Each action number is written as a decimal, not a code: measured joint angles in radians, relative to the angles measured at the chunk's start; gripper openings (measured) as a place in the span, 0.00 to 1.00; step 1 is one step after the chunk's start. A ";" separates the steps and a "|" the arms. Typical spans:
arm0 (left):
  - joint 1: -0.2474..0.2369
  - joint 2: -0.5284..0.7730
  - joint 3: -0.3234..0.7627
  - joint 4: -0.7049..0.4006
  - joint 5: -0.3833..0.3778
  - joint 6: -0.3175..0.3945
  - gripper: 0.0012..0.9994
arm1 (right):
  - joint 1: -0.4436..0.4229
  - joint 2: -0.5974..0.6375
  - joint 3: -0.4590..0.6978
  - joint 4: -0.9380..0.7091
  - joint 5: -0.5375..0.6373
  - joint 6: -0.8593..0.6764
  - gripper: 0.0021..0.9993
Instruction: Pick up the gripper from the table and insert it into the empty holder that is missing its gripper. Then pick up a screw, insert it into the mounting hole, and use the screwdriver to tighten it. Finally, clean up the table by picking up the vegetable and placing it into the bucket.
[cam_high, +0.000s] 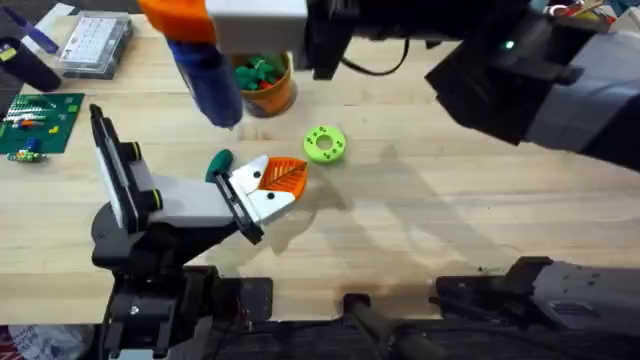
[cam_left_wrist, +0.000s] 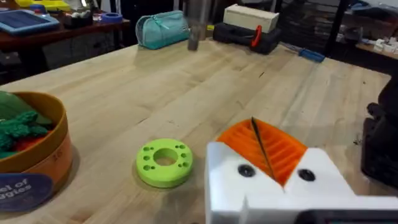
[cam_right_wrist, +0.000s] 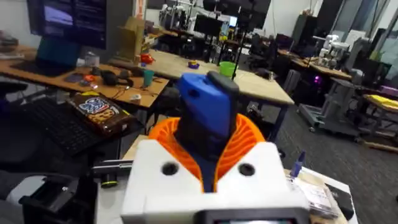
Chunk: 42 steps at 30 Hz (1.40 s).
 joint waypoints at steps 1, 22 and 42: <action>0.000 0.000 0.000 0.000 0.000 0.000 0.01 | -0.003 0.000 0.009 0.000 -0.002 0.002 0.05; 0.000 0.000 0.000 0.000 0.001 0.000 0.01 | -0.176 0.000 0.111 -0.595 0.030 -0.293 0.05; 0.000 0.000 0.000 0.000 0.002 0.000 0.01 | -0.220 0.180 0.116 -0.942 0.730 -1.139 0.06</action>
